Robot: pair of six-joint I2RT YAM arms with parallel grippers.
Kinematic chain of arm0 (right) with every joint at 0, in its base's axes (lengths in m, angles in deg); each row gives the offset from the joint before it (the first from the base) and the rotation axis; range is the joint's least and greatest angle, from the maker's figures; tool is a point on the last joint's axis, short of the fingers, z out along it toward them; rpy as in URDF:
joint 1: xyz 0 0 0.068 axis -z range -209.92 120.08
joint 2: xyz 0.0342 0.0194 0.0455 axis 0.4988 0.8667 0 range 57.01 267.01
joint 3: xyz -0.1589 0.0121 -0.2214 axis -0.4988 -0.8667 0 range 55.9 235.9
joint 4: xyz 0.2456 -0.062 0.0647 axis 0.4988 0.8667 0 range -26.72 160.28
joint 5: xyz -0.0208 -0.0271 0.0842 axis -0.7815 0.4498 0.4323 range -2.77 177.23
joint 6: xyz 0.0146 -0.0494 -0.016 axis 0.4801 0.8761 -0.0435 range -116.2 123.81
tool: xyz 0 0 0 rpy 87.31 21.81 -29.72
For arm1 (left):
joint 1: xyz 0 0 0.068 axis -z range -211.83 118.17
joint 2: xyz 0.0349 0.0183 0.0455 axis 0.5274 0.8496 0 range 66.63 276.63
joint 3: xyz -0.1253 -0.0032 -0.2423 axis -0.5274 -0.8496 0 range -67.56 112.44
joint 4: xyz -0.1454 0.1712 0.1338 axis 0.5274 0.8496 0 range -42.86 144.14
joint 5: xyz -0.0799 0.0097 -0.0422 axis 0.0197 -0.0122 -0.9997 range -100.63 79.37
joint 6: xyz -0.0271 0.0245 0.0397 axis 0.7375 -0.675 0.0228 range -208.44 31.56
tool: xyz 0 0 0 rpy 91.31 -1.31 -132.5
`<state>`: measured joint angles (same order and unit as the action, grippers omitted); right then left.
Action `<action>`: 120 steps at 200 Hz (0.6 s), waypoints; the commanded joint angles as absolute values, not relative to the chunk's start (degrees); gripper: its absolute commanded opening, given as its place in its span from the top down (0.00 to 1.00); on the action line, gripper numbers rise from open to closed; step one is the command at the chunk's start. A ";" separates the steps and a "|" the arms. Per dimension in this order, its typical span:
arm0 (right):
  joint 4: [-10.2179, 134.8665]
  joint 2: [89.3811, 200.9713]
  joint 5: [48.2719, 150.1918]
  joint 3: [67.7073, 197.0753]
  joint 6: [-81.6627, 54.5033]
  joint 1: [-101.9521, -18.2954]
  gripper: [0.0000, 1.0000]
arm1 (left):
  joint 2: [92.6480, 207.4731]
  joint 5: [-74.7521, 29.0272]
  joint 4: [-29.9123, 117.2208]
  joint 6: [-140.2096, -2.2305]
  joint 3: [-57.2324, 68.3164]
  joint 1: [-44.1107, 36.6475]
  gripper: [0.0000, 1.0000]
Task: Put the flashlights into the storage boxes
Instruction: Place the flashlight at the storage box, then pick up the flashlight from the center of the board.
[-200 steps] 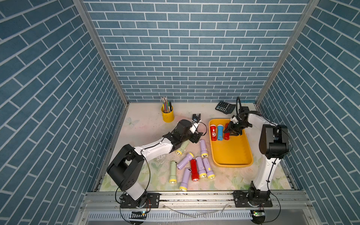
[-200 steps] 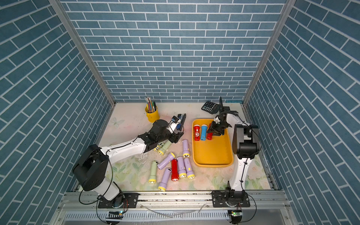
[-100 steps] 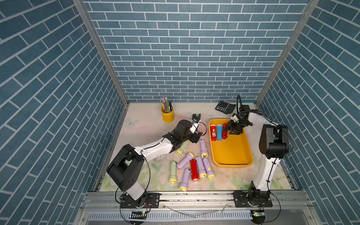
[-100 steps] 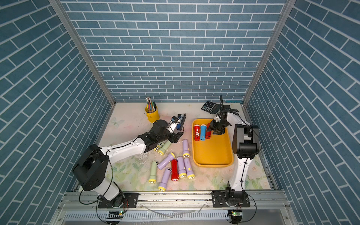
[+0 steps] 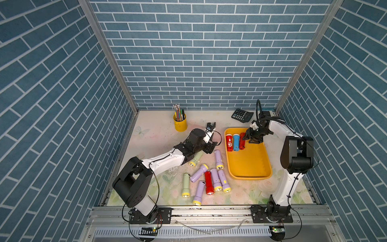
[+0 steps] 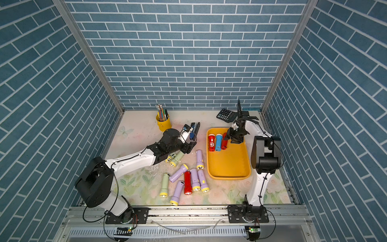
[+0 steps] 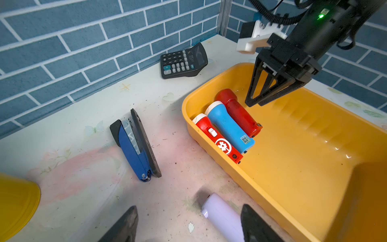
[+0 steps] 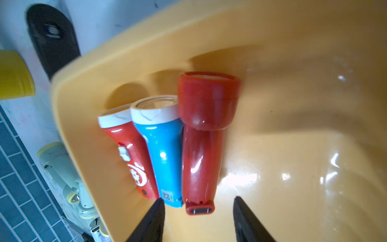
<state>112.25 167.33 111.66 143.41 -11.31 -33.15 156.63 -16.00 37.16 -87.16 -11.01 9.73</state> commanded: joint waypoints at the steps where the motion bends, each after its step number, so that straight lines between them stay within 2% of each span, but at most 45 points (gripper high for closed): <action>1: 114.92 158.98 108.70 140.93 -9.99 -34.99 0.46 | 153.24 -15.52 39.88 -84.45 -11.56 10.13 0.23; 62: 113.30 145.72 101.01 133.38 -14.04 -50.20 0.47 | 144.22 -10.46 53.30 -76.92 -14.00 10.01 0.23; 120: 105.67 142.21 98.57 128.88 -19.00 -64.27 0.47 | 137.04 -7.91 71.79 -64.00 -16.59 8.06 0.22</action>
